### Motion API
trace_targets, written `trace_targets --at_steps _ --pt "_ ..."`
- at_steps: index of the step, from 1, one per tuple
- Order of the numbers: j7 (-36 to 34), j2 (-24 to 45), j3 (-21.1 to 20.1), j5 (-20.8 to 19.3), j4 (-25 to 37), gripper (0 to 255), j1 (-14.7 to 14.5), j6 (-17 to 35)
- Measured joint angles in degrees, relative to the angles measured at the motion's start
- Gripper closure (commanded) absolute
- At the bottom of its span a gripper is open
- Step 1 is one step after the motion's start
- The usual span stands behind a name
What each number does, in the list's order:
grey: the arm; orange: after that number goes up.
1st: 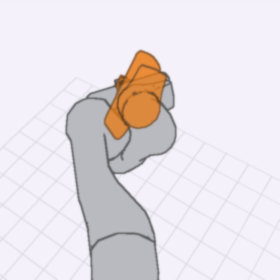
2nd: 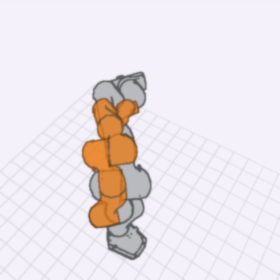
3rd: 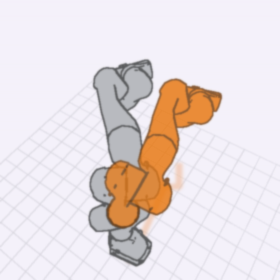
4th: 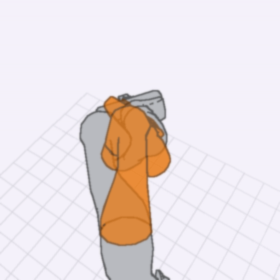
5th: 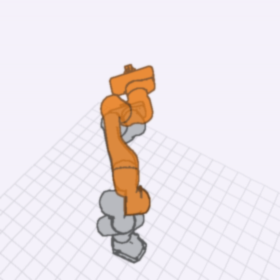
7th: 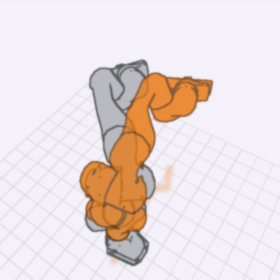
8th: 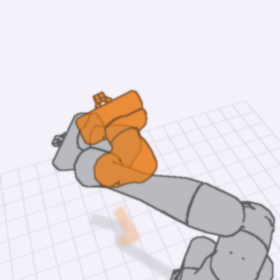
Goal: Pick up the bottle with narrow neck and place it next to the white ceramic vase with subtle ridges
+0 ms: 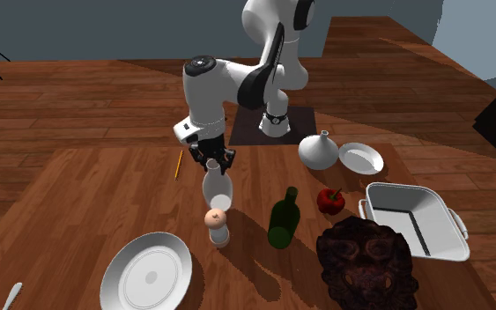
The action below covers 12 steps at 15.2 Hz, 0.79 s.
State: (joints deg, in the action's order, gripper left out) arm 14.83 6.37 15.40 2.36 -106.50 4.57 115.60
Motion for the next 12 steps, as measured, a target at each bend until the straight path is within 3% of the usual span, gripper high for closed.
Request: trace_targets --at_steps 12 --pt "-0.51 -1.12 0.01 -0.44 8.07 255 -0.08 -9.15"
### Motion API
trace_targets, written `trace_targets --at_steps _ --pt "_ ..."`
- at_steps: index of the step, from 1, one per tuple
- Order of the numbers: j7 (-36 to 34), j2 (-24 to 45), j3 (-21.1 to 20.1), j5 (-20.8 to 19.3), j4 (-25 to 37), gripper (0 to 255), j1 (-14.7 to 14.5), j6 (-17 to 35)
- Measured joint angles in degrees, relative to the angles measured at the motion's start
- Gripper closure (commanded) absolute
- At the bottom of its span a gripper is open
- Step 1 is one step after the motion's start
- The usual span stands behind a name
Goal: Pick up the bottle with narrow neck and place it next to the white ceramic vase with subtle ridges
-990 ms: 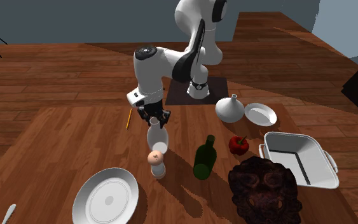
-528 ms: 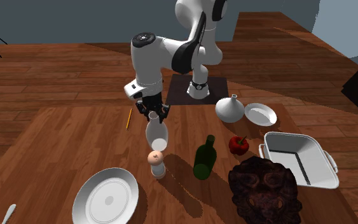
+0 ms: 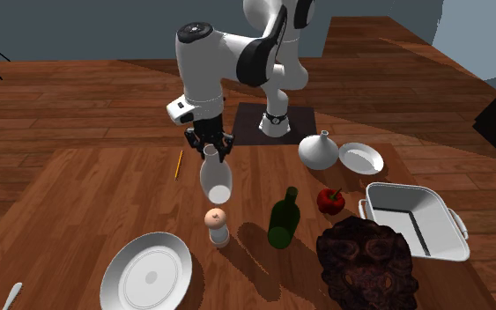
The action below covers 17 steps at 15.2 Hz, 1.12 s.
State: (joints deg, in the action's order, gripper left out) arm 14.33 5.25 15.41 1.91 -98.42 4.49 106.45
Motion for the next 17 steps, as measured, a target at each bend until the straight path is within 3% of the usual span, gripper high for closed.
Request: trace_targets --at_steps 17 --pt "0.11 1.31 0.22 0.32 14.62 255 0.37 -13.36"
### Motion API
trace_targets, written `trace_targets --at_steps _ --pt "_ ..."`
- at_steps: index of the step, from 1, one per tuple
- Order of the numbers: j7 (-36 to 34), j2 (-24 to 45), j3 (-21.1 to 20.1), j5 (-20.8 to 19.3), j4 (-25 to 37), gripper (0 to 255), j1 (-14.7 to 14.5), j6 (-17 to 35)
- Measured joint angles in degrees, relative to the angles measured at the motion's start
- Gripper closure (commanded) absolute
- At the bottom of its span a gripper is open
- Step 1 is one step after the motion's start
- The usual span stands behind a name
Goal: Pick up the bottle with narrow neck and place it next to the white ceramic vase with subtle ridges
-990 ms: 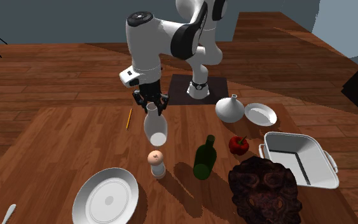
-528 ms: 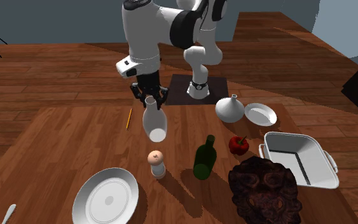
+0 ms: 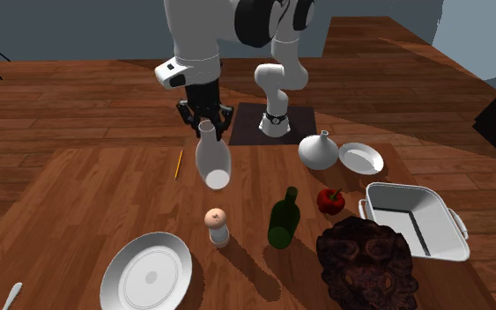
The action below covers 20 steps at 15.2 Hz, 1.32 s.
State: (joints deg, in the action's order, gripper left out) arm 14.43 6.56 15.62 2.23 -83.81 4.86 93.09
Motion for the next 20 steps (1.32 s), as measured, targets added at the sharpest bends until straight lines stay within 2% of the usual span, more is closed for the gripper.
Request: trace_targets --at_steps 12,13,20 --pt "0.62 4.61 0.41 1.41 15.59 255 1.11 -11.15" --pt "0.37 3.71 0.33 1.13 14.81 255 0.84 -11.26" --pt "-4.76 -12.21 -2.24 -3.27 -2.27 255 -2.72 -9.5"
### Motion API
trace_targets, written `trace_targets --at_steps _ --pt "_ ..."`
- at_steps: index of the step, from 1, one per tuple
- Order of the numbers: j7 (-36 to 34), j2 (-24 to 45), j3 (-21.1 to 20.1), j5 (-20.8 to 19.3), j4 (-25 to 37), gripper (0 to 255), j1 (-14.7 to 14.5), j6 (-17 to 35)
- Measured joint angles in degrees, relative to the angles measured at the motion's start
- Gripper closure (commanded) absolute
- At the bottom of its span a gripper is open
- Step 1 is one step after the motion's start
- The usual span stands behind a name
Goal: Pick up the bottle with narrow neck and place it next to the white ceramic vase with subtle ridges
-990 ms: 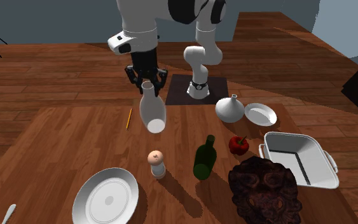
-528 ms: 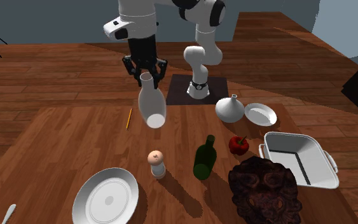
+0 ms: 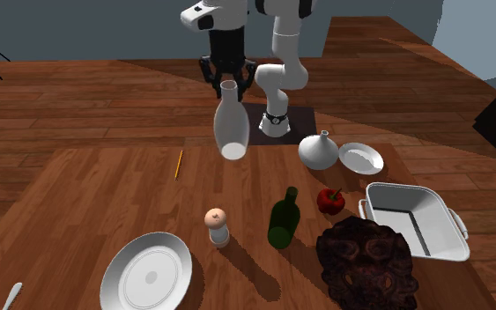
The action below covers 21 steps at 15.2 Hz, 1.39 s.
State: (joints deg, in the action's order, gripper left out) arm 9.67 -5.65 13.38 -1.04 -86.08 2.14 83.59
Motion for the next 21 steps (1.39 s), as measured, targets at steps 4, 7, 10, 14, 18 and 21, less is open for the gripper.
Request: trace_targets --at_steps 4,7,10,14,18,21 --pt "-3.76 -8.29 -2.52 -1.52 -7.4 255 -1.3 -0.78" --pt "-6.09 -14.52 -4.31 -2.2 -12.38 255 -1.78 -2.07" --pt "-8.67 -20.36 -6.41 -2.3 -16.77 255 -2.21 -3.56" --pt "-11.94 -27.22 -9.22 -1.68 -21.51 255 -2.67 -5.8" --pt "-14.66 -32.75 -11.71 -0.58 -23.08 255 -3.03 -9.83" --pt "-17.49 -37.64 -14.28 0.96 -24.78 255 -3.39 -13.03"
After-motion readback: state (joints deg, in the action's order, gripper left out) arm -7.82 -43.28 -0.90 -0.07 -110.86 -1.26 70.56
